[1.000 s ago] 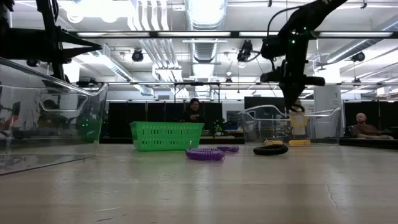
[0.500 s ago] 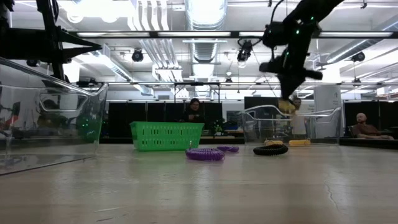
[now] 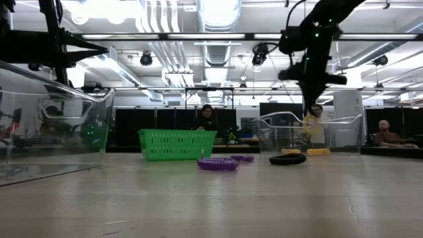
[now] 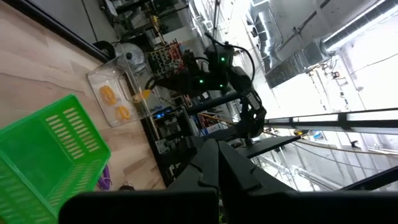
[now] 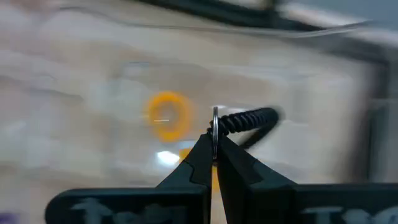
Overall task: Sort spring keychains
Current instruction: Put the bottom black spring keychain into the green bin
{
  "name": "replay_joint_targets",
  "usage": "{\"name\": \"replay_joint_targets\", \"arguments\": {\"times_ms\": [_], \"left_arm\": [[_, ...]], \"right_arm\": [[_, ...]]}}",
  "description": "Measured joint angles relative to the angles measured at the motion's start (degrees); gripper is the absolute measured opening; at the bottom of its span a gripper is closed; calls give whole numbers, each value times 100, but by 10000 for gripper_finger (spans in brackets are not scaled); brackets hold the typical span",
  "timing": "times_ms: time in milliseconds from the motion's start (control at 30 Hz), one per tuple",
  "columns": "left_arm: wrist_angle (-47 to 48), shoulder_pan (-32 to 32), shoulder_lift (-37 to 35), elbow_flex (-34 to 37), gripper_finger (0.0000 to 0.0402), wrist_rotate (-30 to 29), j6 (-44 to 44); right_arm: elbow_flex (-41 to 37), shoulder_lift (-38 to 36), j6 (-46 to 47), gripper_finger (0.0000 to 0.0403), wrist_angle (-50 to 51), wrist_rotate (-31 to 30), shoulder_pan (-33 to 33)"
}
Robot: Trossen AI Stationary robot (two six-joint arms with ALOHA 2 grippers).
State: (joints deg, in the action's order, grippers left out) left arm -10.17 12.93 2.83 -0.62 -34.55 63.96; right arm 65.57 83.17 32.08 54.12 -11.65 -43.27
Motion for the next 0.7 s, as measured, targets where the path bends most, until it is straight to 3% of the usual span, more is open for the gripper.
{"name": "replay_joint_targets", "arguments": {"times_ms": [100,200,300,533,700], "left_arm": [[-2,0,0,0,0,-1,0],[-3,0,0,0,0,0,-2],[5,0,0,0,0,0,-2],[13,0,0,0,0,-2,-4],[60,0,0,0,0,-3,-7]], "right_arm": [[38,212,-257,8,786,-560,3],[-12,141,-439,8,193,212,-33],[38,56,-385,8,-39,9,48],[64,79,-249,8,-329,287,45],[219,-32,-507,8,-569,972,329]]}}
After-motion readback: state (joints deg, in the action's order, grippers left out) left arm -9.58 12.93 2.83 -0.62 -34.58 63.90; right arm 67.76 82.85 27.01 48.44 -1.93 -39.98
